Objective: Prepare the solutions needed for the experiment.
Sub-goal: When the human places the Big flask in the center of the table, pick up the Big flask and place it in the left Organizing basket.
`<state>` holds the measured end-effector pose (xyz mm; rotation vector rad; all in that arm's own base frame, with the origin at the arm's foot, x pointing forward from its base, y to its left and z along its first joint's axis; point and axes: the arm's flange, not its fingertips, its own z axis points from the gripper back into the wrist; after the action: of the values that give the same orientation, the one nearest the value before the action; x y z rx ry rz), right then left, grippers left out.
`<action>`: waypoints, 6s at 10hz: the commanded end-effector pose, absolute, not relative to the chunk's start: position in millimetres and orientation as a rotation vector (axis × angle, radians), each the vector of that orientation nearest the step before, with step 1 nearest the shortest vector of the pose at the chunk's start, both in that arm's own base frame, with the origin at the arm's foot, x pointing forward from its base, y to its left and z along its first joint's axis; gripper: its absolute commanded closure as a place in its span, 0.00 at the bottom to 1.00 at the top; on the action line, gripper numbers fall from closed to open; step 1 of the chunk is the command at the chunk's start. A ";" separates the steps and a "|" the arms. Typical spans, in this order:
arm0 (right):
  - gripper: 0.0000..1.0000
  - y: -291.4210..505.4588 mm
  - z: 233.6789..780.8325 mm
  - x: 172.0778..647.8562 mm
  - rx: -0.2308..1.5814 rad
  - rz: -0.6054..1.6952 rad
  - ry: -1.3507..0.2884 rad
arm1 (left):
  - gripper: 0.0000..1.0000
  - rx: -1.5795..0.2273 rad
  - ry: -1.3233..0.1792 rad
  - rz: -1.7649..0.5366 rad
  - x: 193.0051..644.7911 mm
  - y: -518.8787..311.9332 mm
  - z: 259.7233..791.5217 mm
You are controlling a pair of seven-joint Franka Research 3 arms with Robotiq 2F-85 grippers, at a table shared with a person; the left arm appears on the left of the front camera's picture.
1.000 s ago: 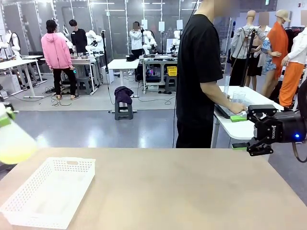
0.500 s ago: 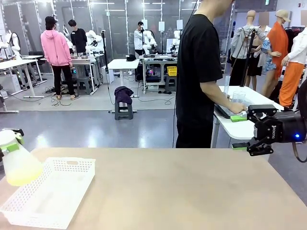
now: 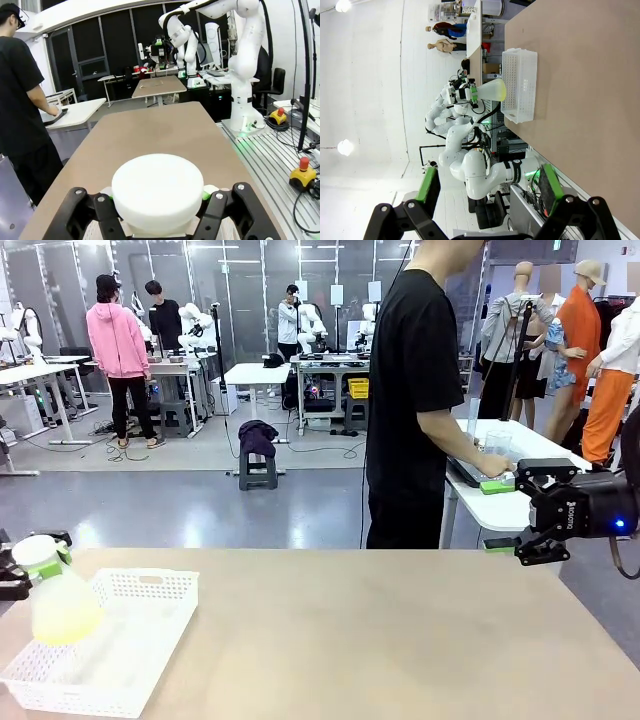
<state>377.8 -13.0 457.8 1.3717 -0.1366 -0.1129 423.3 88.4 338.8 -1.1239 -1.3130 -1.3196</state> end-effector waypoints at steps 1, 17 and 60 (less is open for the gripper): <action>0.00 -14.1 459.7 377.9 1.373 -0.107 -0.137 | 1.00 -1.129 -1.311 -1.343 434.6 80.2 332.2; 0.00 -14.1 459.7 377.9 1.373 -0.107 -0.137 | 0.43 -1.138 -1.175 -1.363 456.4 46.1 271.4; 0.00 -14.1 459.7 377.9 1.373 -0.107 -0.137 | 0.20 -1.407 -0.318 -0.020 386.0 130.8 371.1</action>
<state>377.8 -13.3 457.9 1.3715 -0.1368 -0.1132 384.4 135.5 371.4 -1.4075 -0.2777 -0.0227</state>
